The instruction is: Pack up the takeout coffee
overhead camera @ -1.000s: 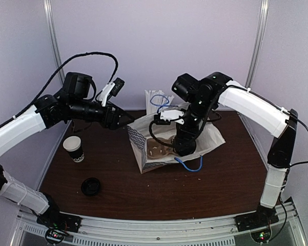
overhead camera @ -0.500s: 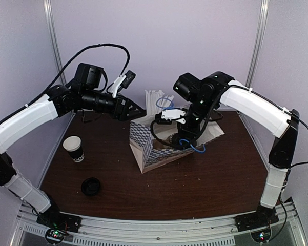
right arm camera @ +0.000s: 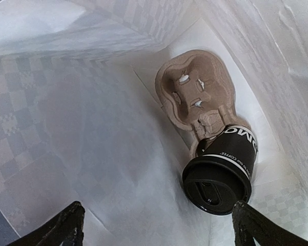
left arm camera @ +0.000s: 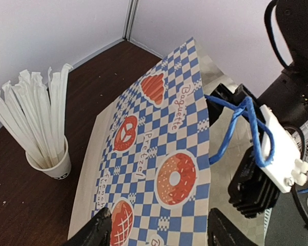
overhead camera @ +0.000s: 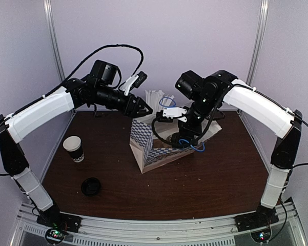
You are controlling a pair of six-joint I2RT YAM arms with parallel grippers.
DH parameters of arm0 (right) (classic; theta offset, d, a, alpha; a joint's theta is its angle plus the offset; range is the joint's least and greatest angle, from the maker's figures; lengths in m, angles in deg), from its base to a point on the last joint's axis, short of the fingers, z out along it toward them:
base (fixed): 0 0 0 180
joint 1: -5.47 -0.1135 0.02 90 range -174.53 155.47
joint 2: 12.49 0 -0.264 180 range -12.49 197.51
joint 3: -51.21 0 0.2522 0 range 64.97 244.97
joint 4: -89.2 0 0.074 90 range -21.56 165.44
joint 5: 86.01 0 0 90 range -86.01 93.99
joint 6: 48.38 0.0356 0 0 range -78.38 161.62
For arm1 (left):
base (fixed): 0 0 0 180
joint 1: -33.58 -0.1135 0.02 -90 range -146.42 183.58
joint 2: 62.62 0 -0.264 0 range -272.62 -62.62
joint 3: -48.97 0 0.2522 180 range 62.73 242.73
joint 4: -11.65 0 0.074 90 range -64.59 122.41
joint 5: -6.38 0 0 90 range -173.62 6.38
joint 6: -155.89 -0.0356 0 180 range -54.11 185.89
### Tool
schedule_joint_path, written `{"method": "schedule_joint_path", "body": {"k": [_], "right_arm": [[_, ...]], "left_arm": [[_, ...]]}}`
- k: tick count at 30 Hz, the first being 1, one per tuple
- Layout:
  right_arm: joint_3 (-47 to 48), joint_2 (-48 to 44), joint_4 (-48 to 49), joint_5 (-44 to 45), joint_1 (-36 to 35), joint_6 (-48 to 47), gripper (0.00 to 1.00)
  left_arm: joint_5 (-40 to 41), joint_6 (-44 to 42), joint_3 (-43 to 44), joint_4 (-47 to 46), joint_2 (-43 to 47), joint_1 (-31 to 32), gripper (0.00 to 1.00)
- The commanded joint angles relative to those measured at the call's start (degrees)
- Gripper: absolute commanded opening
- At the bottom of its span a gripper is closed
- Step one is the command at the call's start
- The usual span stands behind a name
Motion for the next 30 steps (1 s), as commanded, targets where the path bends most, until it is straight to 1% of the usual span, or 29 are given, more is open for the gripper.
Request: {"method": "schedule_joint_path", "body": {"k": [1,3,10,12,15,17,19,25,30], "right_arm": [[-1.05,-2.69,0.40,-0.14,-0.31,0.73,1.00],[-1.12,-2.53,0.40,-0.17,-0.30,0.73,1.00],[-0.80,-2.59,0.37,-0.26,-0.28,0.90,1.00],[-1.17,-2.85,0.46,-0.18,-0.26,0.83,1.00],[-1.72,-3.11,0.92,0.25,-0.31,0.73,1.00],[-1.61,-3.19,0.90,0.10,-0.27,0.80,1.00],[-1.52,-3.31,0.99,0.01,-0.30,0.77,1.00],[-1.26,-3.14,1.17,0.23,-0.23,0.73,1.00],[-1.29,-3.40,1.10,0.14,-0.21,0.80,1.00]], "left_arm": [[-1.58,-2.82,3.96,2.09,-3.48,1.87,0.64],[-1.74,-3.38,5.16,2.52,-4.68,2.45,0.63],[3.85,-5.37,8.49,5.43,-6.83,3.88,0.59],[4.60,-5.56,7.92,4.78,-5.34,4.25,0.58],[5.80,-5.94,4.88,0.91,-0.99,5.00,0.60],[4.02,-5.77,3.40,-1.15,1.33,5.10,0.62],[2.08,-5.46,3.69,-0.57,2.04,5.15,0.64],[0.91,-5.83,4.71,1.87,0.12,5.96,0.64],[4.15,-7.45,7.42,5.27,-3.08,6.72,0.62]]}}
